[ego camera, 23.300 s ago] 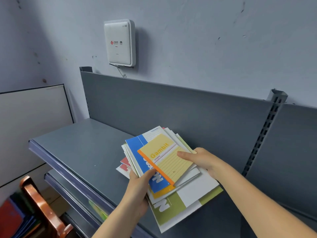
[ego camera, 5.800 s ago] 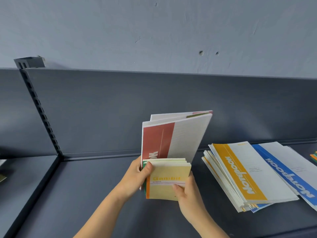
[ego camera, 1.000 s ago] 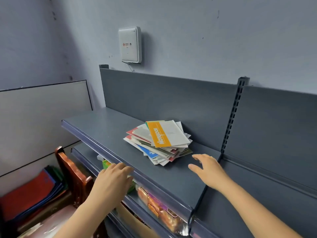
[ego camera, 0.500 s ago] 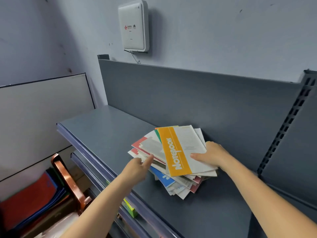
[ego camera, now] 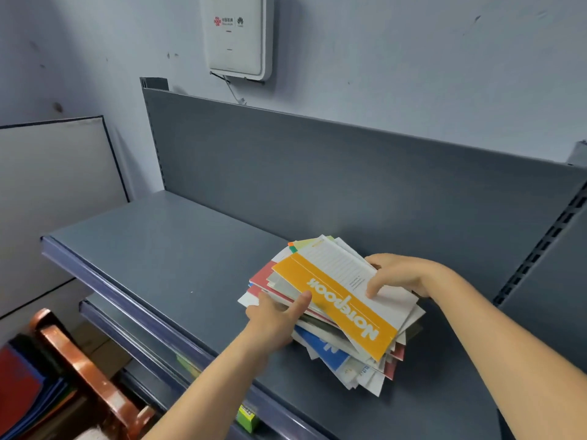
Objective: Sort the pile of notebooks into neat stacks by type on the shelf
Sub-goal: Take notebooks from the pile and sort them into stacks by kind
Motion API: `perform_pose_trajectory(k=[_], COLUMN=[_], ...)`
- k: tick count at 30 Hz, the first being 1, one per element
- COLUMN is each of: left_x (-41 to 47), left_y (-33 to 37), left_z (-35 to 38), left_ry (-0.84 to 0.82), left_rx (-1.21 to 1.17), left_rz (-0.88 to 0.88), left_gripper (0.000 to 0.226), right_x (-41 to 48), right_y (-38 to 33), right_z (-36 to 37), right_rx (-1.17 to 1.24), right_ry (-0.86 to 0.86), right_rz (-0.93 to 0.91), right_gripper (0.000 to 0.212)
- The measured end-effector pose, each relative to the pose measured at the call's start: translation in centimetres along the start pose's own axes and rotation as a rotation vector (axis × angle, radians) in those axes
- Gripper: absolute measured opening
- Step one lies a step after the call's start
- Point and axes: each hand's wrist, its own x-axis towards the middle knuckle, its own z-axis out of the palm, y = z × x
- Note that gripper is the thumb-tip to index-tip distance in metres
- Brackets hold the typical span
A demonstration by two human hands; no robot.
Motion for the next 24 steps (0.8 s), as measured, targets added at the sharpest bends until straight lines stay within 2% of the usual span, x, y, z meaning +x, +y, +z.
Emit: perform_pose_trajectory(k=[3, 5, 8, 10, 15, 19, 21, 24], left_x=[-0.9, -0.9, -1.0, -0.8, -0.7, -1.0, -0.7, -0.8], left_y=[0.0, 0.0, -0.2, -0.4, -0.4, -1.2, -1.5, -1.5], left_z=[1.3, 1.8, 2.1, 1.8, 0.8, 0.1, -0.3, -0.8], left_ry=[0.042, 0.058, 0.117, 0.133, 0.028, -0.002, -0.029, -0.064], left_rx=[-0.146, -0.153, -0.105, -0.136, -0.177, -0.158, -0.154, -0.134], left_rz=[0.017, 0.019, 0.028, -0.006, -0.025, 0.01, 0.03, 0.057], left_gripper=[0.059, 0.066, 0.079, 0.084, 0.099, 0.089, 0.091, 0.094], right_x=[-0.5, -0.9, -1.6, -1.7, -1.9, -2.4, -2.8, -3.5], right_y=[-0.6, -1.0, -1.1, -0.9, -0.3, 0.0, 0.4, 0.6], right_z=[0.7, 1.3, 2.6, 3.7, 5.2, 6.3, 6.9, 7.8], right_rx=[0.008, 0.047, 0.109, 0.159, 0.24, 0.375, 0.447, 0.558], right_ry=[0.001, 0.009, 0.022, 0.022, 0.142, 0.102, 0.11, 0.156], right_rz=[0.011, 0.008, -0.011, -0.037, -0.034, -0.02, 0.02, 0.066], right_gripper=[0.042, 0.039, 0.054, 0.052, 0.08, 0.087, 0.082, 0.06])
